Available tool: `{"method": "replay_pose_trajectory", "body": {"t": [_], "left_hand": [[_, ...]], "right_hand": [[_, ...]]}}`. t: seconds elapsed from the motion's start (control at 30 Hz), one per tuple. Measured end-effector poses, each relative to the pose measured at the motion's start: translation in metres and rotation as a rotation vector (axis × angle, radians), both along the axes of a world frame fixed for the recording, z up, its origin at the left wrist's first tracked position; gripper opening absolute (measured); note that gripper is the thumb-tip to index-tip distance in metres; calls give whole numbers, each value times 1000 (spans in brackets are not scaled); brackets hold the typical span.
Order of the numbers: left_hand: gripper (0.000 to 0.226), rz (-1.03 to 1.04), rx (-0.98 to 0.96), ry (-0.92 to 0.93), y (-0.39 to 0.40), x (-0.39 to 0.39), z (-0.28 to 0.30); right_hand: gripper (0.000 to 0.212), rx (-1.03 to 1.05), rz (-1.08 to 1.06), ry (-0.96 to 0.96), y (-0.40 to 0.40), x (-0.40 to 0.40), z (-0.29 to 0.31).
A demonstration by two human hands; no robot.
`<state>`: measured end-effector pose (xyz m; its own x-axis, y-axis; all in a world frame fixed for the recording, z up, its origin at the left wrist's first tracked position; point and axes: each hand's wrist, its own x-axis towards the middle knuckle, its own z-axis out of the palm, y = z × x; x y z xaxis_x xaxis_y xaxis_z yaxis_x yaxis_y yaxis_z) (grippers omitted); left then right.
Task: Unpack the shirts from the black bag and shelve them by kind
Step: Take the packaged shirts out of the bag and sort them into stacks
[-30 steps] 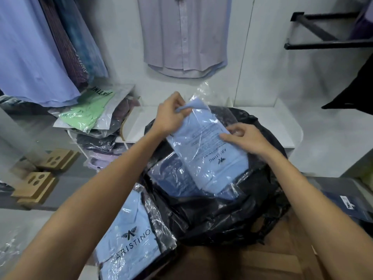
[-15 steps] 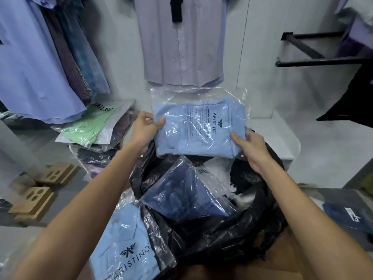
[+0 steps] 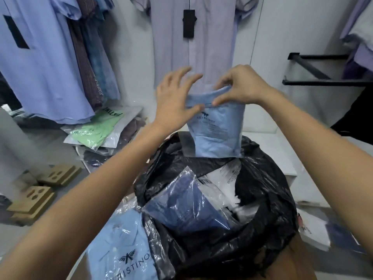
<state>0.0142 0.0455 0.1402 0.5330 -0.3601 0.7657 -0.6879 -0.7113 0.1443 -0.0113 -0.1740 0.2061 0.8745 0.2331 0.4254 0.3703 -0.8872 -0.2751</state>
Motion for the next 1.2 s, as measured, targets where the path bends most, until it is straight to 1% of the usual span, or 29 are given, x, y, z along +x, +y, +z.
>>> {"method": "replay_pose_trajectory", "body": {"t": [0.03, 0.07, 0.1, 0.13, 0.2, 0.23, 0.27, 0.33, 0.37, 0.4, 0.47, 0.5, 0.53, 0.63, 0.67, 0.7, 0.73, 0.83, 0.9, 0.93, 0.97, 1.0, 1.03, 1.07, 1.1, 1.13, 1.17, 1.2], "left_hand": [[74, -17, 158, 42, -5, 4, 15], [66, -48, 283, 139, -9, 6, 29], [45, -60, 383, 263, -13, 6, 39], [33, -84, 421, 348, -17, 9, 45], [56, -101, 412, 428, -22, 13, 51], [58, -64, 361, 459, -25, 14, 52], [55, -34, 305, 480, -28, 14, 53], [38, 9, 171, 566, -32, 15, 56], [29, 19, 111, 619, -33, 15, 59], [26, 18, 72, 656, -35, 14, 63], [33, 32, 61, 689, -37, 13, 72], [37, 40, 60, 685, -38, 11, 76], [42, 49, 38, 688, -39, 11, 80], [76, 53, -17, 718, -41, 6, 93], [82, 53, -42, 718, -41, 7, 97], [83, 38, -85, 730, -40, 10, 101], [82, 21, -135, 749, -40, 10, 104], [77, 7, -301, 754, -35, 18, 110], [69, 9, -391, 769, -29, 18, 115], [62, 2, -417, 783, -26, 16, 118], [55, 0, -424, 800, -24, 13, 119], [53, -19, -442, 820, -23, 11, 120], [57, -70, -489, 846, -22, 9, 119], [62, -127, -553, 871, -20, 8, 117], [62, -167, -636, 885, -18, 8, 114], [56, -181, -730, 881, -15, 9, 109], [48, -168, -817, 862, -11, 9, 102], [40, -130, -865, 849, -5, 13, 92]], "right_hand": [[43, -25, 36, -5, 2, -1, 4], [46, -33, 66, -14, 4, -3, 6], [52, -19, 85, -19, 3, -5, 6], [57, 16, 95, -21, 0, -6, 4], [60, 116, 105, -29, -8, -10, -2], [58, 149, 99, -65, -13, -11, -6], [56, 159, 72, -136, -17, -12, -11], [53, 155, -22, -291, -21, -14, -24], [54, 165, -66, -327, -20, -15, -31], [56, 173, -102, -328, -16, -18, -38], [68, 134, -181, -279, -5, -25, -52], [77, 121, -202, -229, 1, -27, -58], [91, 144, -194, -136, 7, -30, -63], [140, 352, -38, 258, 26, -39, -71], [148, 423, 5, 325, 33, -40, -75], [153, 491, 18, 342, 40, -40, -79], [154, 557, 5, 313, 46, -40, -82], [142, 730, -84, 110, 60, -35, -88], [131, 825, -102, 69, 68, -34, -90], [124, 822, -114, 47, 72, -36, -90], [110, 794, -127, -3, 74, -36, -90], [87, 772, -135, -78, 76, -36, -89], [58, 778, -147, -152, 74, -34, -86], [33, 815, -168, -197, 71, -31, -81], [22, 870, -184, -204, 65, -27, -76], [20, 938, -184, -175, 58, -22, -71], [22, 1002, -164, -129, 50, -18, -66], [27, 1059, -115, -96, 43, -15, -63]]}}
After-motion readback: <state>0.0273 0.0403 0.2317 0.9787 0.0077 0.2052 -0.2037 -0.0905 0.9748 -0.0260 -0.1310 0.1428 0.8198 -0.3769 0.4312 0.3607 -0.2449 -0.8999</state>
